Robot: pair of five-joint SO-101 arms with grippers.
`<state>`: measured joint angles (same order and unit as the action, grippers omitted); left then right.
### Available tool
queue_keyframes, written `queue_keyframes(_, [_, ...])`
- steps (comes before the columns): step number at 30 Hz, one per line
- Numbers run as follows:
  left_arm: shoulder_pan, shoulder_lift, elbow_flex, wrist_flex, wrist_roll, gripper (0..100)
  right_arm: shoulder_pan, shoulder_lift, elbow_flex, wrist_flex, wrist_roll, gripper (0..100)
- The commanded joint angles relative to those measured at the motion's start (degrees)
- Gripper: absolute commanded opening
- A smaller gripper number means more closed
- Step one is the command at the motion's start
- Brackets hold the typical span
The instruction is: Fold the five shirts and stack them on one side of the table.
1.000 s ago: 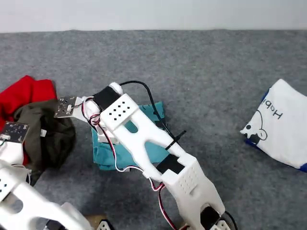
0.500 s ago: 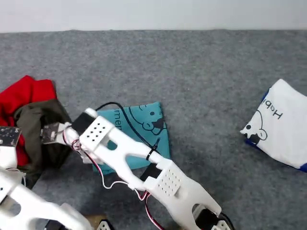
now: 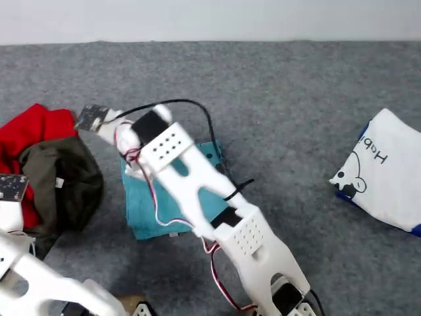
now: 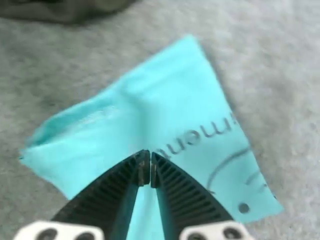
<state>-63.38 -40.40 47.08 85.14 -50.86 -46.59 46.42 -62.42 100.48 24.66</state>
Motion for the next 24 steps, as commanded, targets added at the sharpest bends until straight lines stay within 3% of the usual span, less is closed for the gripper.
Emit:
queue_keyframes(1, [-0.1, -1.2, -0.4, -1.1, -0.6, 2, -0.2, -5.1, -1.1, 2.4, -0.7, 1.4])
queue_keyframes(9, [-0.1, -1.1, -0.4, -1.8, -0.6, 2, -6.3, -1.3, -1.1, 2.2, -0.5, 1.1])
queue_keyframes(17, [-0.4, -1.1, -0.4, -1.8, -0.6, 2, 6.0, 1.9, -3.6, 2.3, -0.8, 1.7])
queue_keyframes(19, [-0.4, -1.1, -0.4, -1.8, -0.6, 2, 9.2, 2.0, -4.7, 2.3, -2.1, 5.4])
queue_keyframes(24, [-0.1, -1.1, -0.4, -1.8, -0.6, 2, 16.5, 3.6, -4.9, 1.5, -12.9, 26.6])
